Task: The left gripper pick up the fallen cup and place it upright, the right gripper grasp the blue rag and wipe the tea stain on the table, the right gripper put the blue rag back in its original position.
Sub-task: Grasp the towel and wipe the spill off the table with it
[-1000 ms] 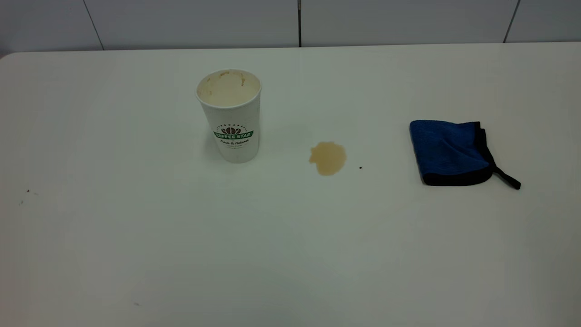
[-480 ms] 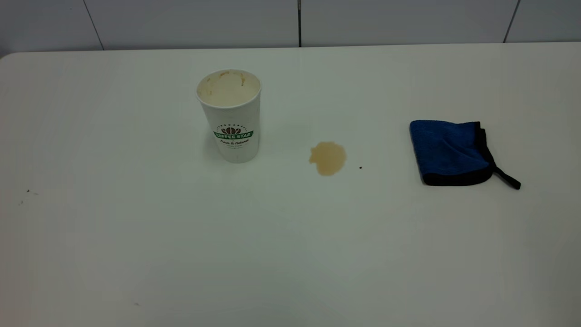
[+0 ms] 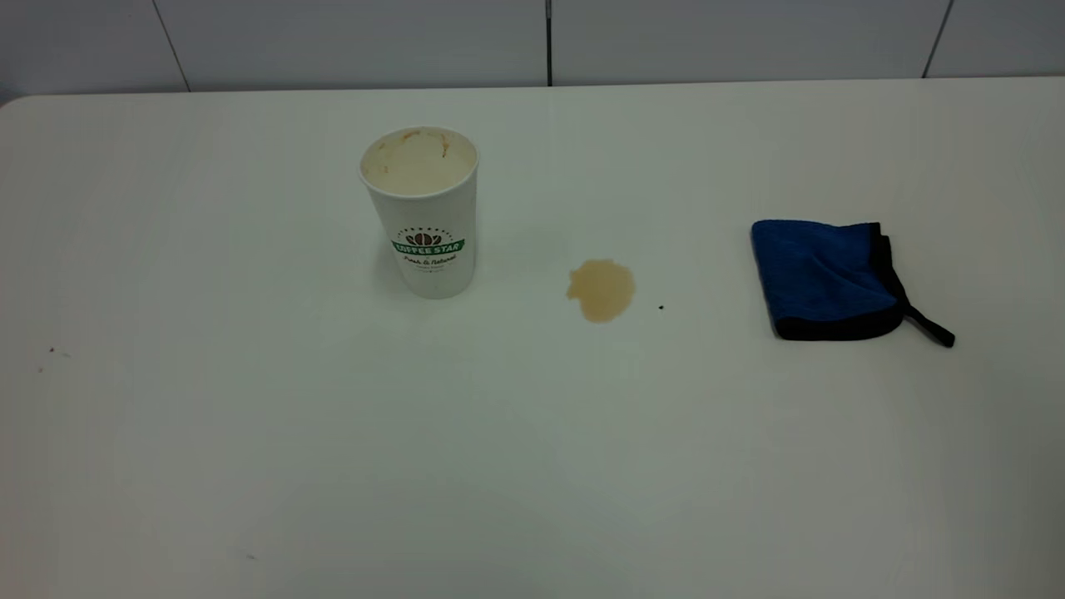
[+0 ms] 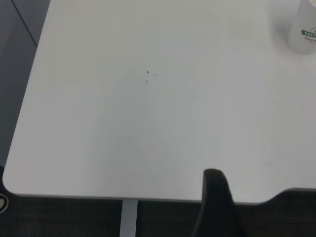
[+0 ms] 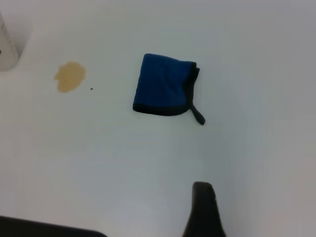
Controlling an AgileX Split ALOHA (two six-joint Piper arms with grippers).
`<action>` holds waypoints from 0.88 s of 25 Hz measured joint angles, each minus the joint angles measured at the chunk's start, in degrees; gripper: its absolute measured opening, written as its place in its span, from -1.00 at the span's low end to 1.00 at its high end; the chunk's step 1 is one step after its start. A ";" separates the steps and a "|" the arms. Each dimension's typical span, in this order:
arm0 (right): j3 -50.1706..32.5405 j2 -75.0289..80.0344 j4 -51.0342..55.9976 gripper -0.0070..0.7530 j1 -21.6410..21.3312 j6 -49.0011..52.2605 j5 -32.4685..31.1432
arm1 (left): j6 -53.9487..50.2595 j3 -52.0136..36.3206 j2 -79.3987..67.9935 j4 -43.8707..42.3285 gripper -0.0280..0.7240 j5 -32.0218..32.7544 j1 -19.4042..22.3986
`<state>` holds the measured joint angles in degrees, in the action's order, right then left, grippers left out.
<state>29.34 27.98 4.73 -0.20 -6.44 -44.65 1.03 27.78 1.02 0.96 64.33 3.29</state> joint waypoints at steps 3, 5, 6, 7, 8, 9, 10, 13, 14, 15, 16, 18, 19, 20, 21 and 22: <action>0.00 12.00 4.35 0.64 0.00 -4.62 9.24 | 0.00 0.00 0.00 0.00 0.47 0.02 0.00; 0.51 20.52 7.24 0.63 0.00 -9.08 14.34 | 0.00 0.00 0.00 0.00 0.47 0.02 0.00; 1.19 24.14 8.75 0.62 0.00 -11.09 16.56 | 0.00 0.00 0.00 0.00 0.47 0.02 0.00; 1.96 28.55 9.93 0.61 0.00 -13.47 18.32 | 0.00 0.00 0.00 0.00 0.47 0.02 0.00; 3.08 32.93 11.36 0.60 0.00 -15.85 19.47 | 0.00 0.00 0.00 0.00 0.47 0.02 0.00; 4.45 36.56 12.73 0.59 0.00 -18.26 20.74 | 0.00 0.00 0.00 0.00 0.47 0.02 0.00; 6.02 40.92 13.96 0.59 0.00 -20.20 21.78 | 0.00 0.00 0.00 0.00 0.47 0.02 0.00; 10.94 53.50 17.40 0.57 0.00 -26.27 24.01 | 0.00 0.00 0.00 0.00 0.47 0.02 0.00; 12.53 57.99 18.35 0.57 0.00 -28.31 24.34 | 0.00 0.00 0.00 0.00 0.47 0.02 0.00; 14.58 62.49 18.94 0.57 0.00 -30.40 24.54 | 0.00 0.00 0.00 0.00 0.47 0.02 0.00; 16.79 66.98 19.45 0.57 0.00 -32.56 24.70 | 0.00 0.00 0.00 0.00 0.47 0.02 0.00; 21.29 74.93 19.79 0.57 0.00 -35.73 25.89 | 0.00 0.00 0.00 0.00 0.47 0.02 0.00; 23.92 79.00 19.94 0.57 0.00 -36.71 26.31 | 0.00 0.00 0.00 0.00 0.47 0.02 0.00; 26.60 82.22 20.16 0.57 0.00 -37.26 26.71 | 0.00 0.00 0.00 0.00 0.47 0.02 0.00; 29.16 85.78 20.23 0.57 0.00 -37.65 26.97 | 0.00 0.00 0.00 0.00 0.47 0.02 0.00; 31.17 89.10 20.33 0.57 0.00 -38.03 27.27 | 0.00 0.00 0.00 0.00 0.47 0.02 0.00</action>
<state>60.51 117.08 25.06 -0.20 -44.47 -17.38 1.03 27.78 1.02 0.96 64.34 3.29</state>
